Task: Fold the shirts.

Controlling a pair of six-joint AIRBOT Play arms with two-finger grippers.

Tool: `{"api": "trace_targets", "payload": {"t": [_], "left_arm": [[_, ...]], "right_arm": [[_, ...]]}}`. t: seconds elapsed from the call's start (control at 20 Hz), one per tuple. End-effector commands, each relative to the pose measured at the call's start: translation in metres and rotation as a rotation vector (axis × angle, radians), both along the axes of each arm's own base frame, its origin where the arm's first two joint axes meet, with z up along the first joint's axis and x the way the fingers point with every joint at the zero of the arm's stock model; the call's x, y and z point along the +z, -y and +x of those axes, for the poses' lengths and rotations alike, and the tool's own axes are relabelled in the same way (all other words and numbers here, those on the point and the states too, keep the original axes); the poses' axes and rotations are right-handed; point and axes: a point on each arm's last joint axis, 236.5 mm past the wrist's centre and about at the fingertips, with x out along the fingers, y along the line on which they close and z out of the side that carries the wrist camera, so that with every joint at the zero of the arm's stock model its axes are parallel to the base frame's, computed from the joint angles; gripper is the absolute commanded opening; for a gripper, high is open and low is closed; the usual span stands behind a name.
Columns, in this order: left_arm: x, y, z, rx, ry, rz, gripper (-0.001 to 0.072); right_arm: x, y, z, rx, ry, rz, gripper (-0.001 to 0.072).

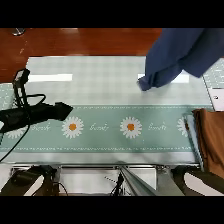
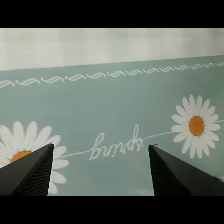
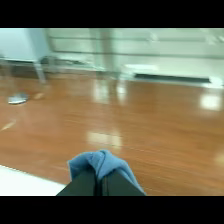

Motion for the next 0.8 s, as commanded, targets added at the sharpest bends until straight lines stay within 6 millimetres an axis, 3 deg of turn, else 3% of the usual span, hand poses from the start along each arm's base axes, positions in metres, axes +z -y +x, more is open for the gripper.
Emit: {"api": "trace_targets", "payload": {"t": [0.0, 0.2, 0.3, 0.4, 0.6, 0.75], "left_arm": [[-0.004, 0.010, -0.003, 0.008, -0.014, -0.060, 0.0703], [-0.007, 0.012, 0.002, 0.015, -0.017, -0.065, 0.0703], [-0.007, 0.012, 0.004, 0.019, -0.014, -0.069, 0.0703], [-0.006, 0.012, 0.006, 0.023, -0.009, -0.071, 0.0703], [-0.006, 0.012, 0.007, 0.025, -0.008, -0.072, 0.0702], [-0.008, 0.012, 0.006, 0.023, -0.015, -0.070, 0.0702]], "right_arm": [[0.002, -0.036, -0.073, 0.167, -0.033, -0.068, 0.0019], [-0.015, -0.063, -0.107, 0.293, -0.089, -0.017, 0.0019], [-0.052, -0.080, -0.110, 0.377, -0.204, 0.026, 0.0019], [-0.119, -0.114, -0.111, 0.489, -0.387, 0.049, 0.0019], [-0.277, -0.198, -0.127, 0.607, -0.702, 0.088, 0.0019], [-0.385, -0.221, -0.128, 0.463, -0.922, 0.176, 0.0019]]}}
